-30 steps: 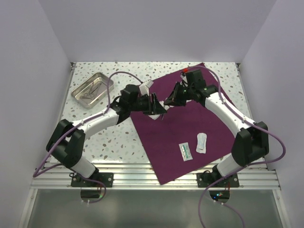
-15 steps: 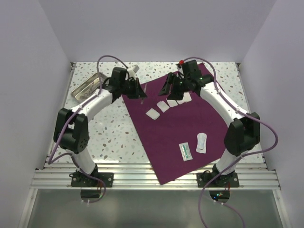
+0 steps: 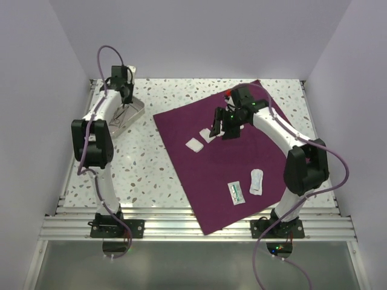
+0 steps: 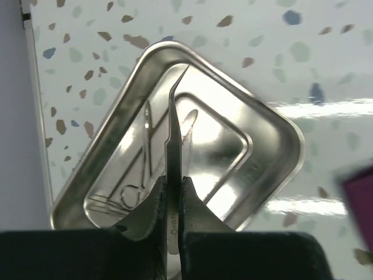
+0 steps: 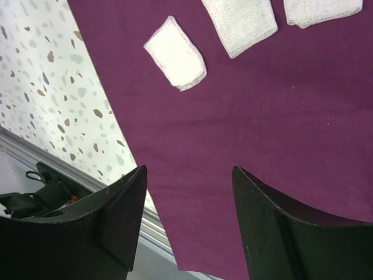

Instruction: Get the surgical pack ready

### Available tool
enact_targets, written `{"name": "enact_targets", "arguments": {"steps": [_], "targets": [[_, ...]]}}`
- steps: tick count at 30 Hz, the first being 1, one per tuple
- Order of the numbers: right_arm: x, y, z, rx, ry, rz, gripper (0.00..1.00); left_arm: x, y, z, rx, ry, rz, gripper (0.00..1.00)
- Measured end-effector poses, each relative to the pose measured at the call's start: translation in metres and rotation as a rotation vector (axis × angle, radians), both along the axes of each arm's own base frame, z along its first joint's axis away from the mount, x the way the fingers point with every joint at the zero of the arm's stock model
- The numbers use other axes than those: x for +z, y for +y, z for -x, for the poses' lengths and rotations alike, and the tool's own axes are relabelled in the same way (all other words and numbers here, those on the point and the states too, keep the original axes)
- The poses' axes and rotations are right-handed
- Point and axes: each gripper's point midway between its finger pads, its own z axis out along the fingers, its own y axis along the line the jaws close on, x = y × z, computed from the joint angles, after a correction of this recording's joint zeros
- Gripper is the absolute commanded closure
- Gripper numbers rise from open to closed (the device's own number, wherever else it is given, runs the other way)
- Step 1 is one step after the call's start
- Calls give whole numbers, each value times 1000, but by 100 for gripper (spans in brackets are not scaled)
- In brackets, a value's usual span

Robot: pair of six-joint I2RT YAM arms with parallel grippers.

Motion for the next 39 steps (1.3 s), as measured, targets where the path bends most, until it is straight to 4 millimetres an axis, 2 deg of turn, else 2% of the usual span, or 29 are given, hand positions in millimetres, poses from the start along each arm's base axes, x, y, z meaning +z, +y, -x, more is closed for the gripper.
{"name": "enact_targets", "arguments": {"steps": [2,5,7,9,11,14,17,22,25,27,29,32,35,37,39], "targets": [[-11,1,0,9,24,8,36,-15,27,-7,27,29,-56,100],[-25,1,-3,20,53,25,36,-45,52,-6,52,100,-104,98],[-30,2,-12,21,58,31,36,-62,57,-1,54,144,-117,95],[-30,3,-29,12,44,27,36,-77,58,3,55,184,-121,91],[-28,0,-49,-9,25,20,36,-86,57,9,51,217,-120,81],[-24,-15,-74,-52,-4,14,37,-89,57,12,55,232,-112,72],[-20,-40,-92,-107,-23,12,37,-90,57,13,68,232,-98,66],[-23,-77,-108,-181,-28,25,37,-91,59,15,98,232,-71,58],[-32,-86,-113,-193,-20,32,37,-90,57,19,124,238,-42,55],[-44,-88,-114,-187,-3,47,37,-84,53,24,141,242,-12,53],[-59,-90,-115,-178,17,65,39,-68,48,26,159,217,31,52],[-78,-94,-114,-176,55,88,43,-27,33,34,174,138,133,52],[-87,-99,-115,-183,72,93,43,14,4,50,154,50,240,51],[-89,-105,-117,-188,68,94,41,34,-35,66,93,4,307,51],[-88,-110,-121,-185,51,98,41,39,-83,82,6,-11,372,51]]}}
